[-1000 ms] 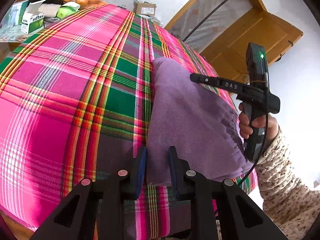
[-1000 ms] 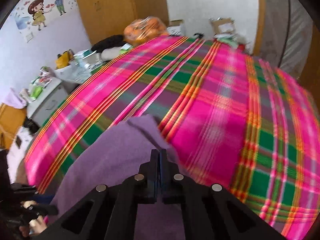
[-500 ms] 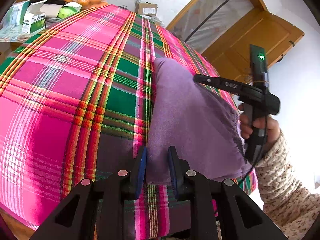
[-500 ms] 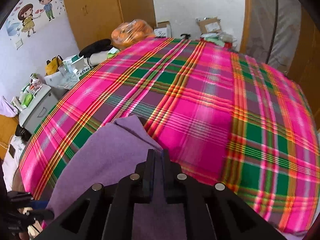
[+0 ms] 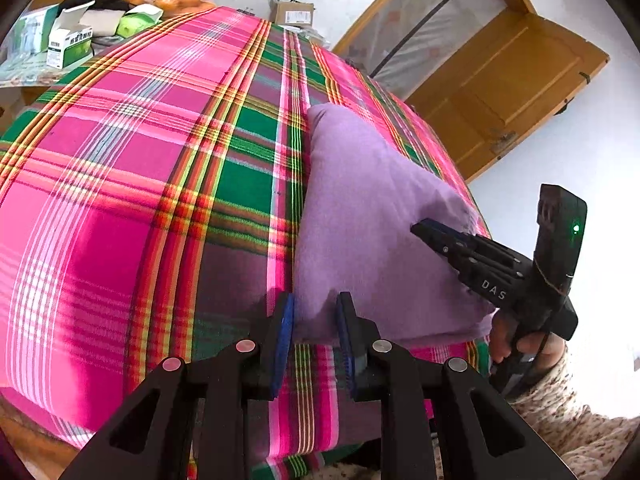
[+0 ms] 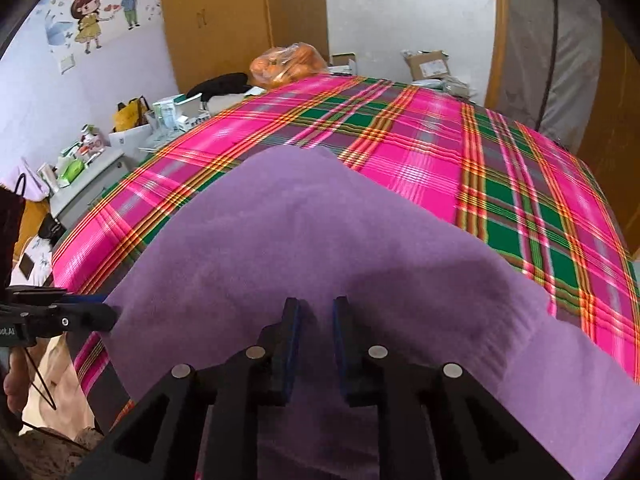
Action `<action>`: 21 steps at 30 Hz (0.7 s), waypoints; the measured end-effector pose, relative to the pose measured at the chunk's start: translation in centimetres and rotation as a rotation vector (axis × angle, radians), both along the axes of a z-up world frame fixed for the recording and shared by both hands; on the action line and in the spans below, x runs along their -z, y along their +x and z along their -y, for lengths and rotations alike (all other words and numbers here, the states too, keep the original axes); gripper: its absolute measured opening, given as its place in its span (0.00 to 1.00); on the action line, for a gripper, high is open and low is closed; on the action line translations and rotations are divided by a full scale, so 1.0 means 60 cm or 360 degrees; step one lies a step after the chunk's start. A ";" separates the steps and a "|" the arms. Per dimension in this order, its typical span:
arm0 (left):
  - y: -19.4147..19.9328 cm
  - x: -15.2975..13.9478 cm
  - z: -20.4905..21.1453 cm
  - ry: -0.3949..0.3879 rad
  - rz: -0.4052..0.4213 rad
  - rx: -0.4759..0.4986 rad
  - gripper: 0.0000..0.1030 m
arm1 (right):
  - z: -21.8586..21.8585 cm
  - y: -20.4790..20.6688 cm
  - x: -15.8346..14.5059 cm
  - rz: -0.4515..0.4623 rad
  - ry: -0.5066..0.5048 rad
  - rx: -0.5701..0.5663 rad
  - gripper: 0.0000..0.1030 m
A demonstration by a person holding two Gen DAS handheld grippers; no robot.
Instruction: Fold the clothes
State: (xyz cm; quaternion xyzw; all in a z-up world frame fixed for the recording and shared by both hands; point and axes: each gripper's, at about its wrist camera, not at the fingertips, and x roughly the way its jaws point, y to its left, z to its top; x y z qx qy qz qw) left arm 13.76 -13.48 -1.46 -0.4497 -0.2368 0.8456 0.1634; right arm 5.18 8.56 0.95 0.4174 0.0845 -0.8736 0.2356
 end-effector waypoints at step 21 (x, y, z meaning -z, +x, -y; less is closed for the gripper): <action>0.024 0.000 -0.003 -0.0023 0.0032 -0.0007 0.21 | -0.019 0.103 0.007 -0.0110 -0.0141 0.0073 0.21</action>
